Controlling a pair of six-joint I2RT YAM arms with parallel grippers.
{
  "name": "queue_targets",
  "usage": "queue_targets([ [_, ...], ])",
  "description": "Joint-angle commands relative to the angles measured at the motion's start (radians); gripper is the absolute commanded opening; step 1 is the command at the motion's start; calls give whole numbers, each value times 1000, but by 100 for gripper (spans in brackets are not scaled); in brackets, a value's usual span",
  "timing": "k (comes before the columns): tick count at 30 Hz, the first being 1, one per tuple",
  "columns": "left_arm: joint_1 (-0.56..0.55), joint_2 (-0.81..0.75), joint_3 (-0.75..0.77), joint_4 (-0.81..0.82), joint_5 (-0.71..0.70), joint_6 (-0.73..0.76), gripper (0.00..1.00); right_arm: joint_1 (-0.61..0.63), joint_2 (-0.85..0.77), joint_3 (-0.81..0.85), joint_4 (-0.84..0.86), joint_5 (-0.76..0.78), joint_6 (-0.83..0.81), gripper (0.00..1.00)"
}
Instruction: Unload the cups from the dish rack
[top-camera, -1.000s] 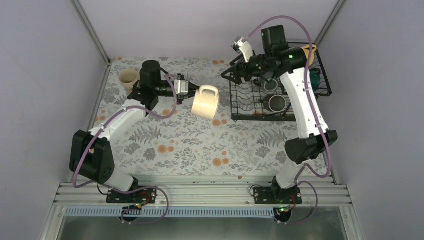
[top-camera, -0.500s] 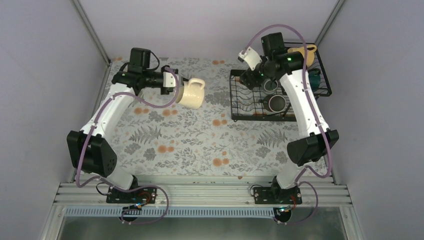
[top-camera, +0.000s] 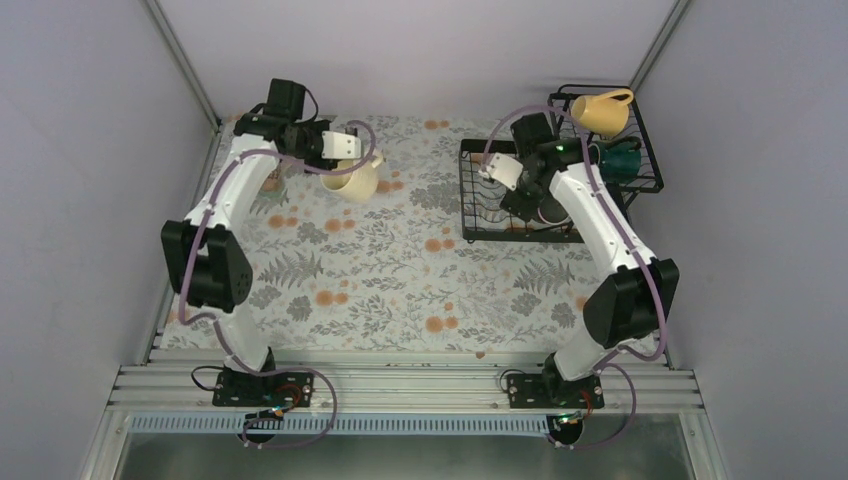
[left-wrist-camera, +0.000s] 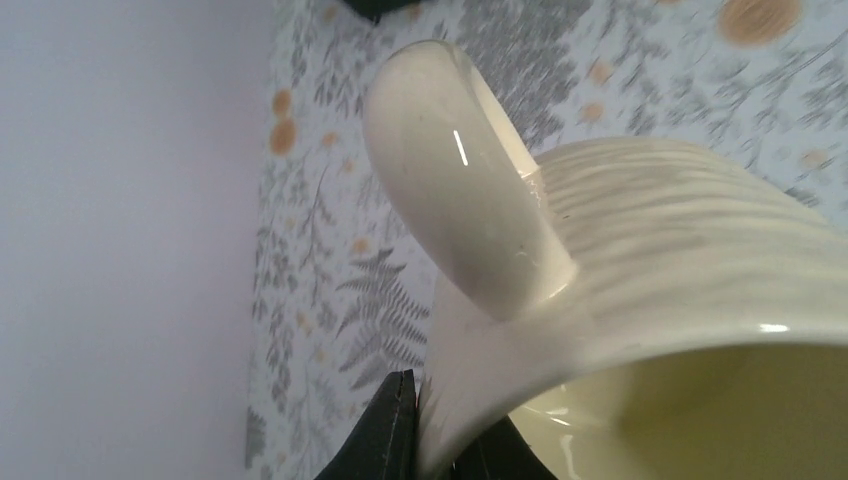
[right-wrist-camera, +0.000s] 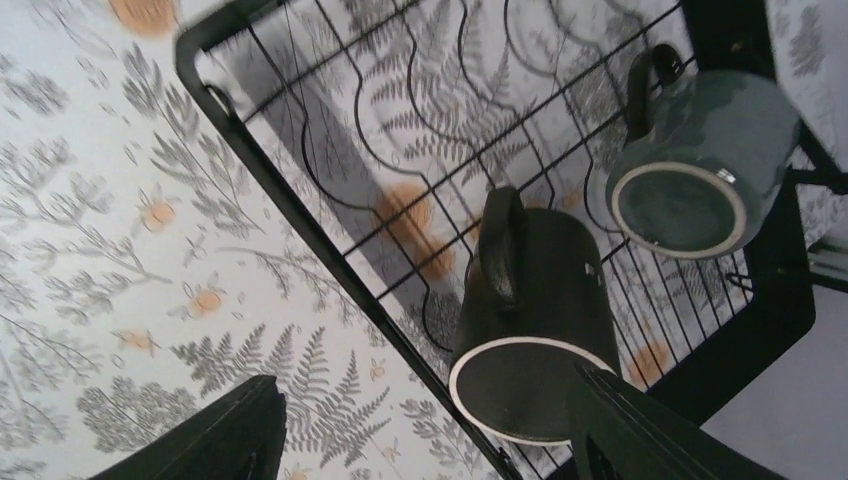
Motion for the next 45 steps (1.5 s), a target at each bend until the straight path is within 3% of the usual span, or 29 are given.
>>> queue_targets([
  [1,9,111,203,-108,-115,18,2,-2,-6,-57,75,109,-65,73],
  [11,29,328,423,-155,-308,53,2,9,12,-186,180,246,-126,68],
  [21,37,487,612,-200,-342,38,3,19,34,-249,321,326,-277,58],
  [28,28,611,779,-315,-390,51,3,20,147,-256,355,368,-296,53],
  [45,29,684,787,-275,-435,104,2,19,254,-256,427,415,-277,44],
])
